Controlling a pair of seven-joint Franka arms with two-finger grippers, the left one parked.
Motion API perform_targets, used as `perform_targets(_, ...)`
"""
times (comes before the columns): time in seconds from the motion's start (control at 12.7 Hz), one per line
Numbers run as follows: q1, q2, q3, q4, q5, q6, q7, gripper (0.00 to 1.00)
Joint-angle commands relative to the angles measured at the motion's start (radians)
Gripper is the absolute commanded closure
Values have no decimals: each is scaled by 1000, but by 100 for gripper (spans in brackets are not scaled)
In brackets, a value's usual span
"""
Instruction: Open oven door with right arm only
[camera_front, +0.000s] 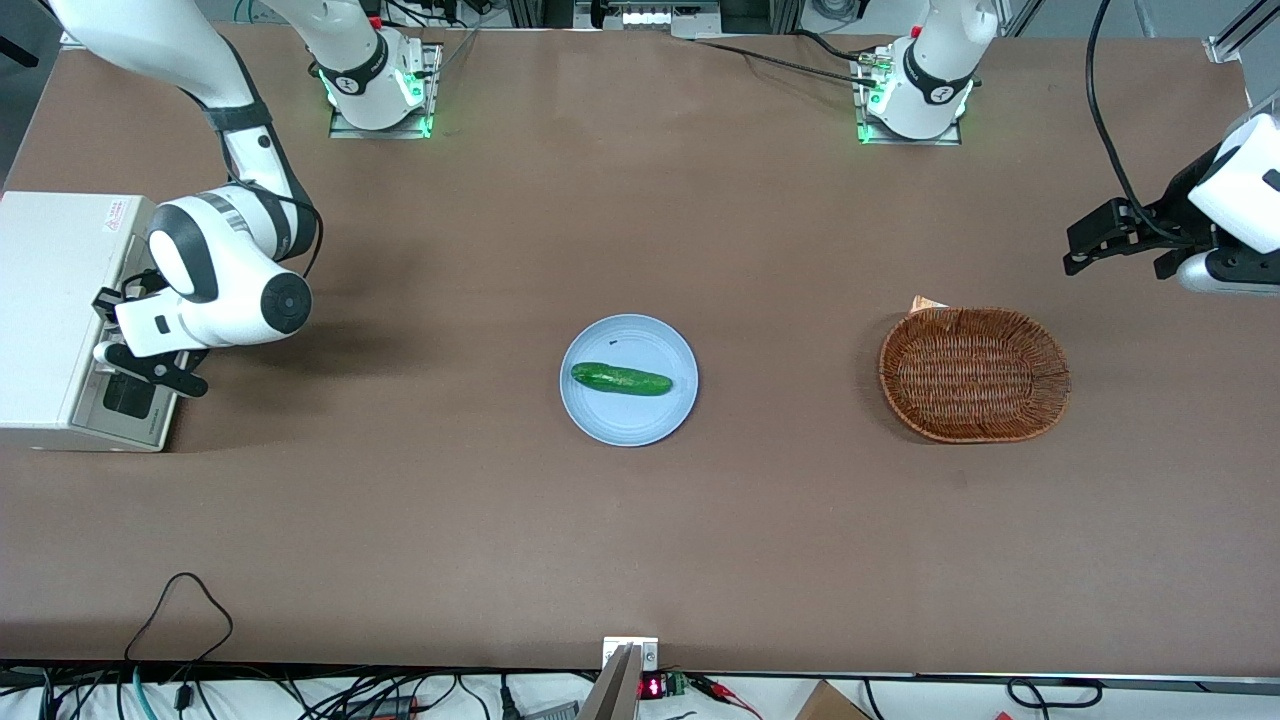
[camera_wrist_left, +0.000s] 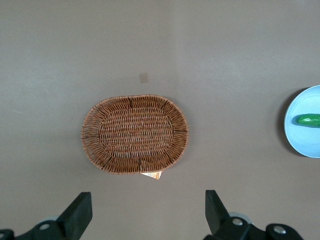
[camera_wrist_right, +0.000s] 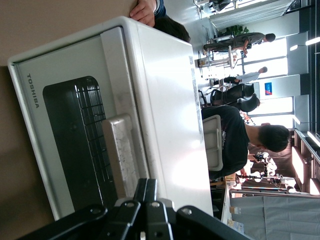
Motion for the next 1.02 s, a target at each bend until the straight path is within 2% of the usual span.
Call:
perform_targets(0.0, -8, 3, 3, -8, -32, 13, 34, 100)
perform_targets(0.71, -9, 18, 3, -21, -39, 12, 44, 100)
perform_targets(0.95, -11, 20, 3, -38, -82, 9, 45, 100)
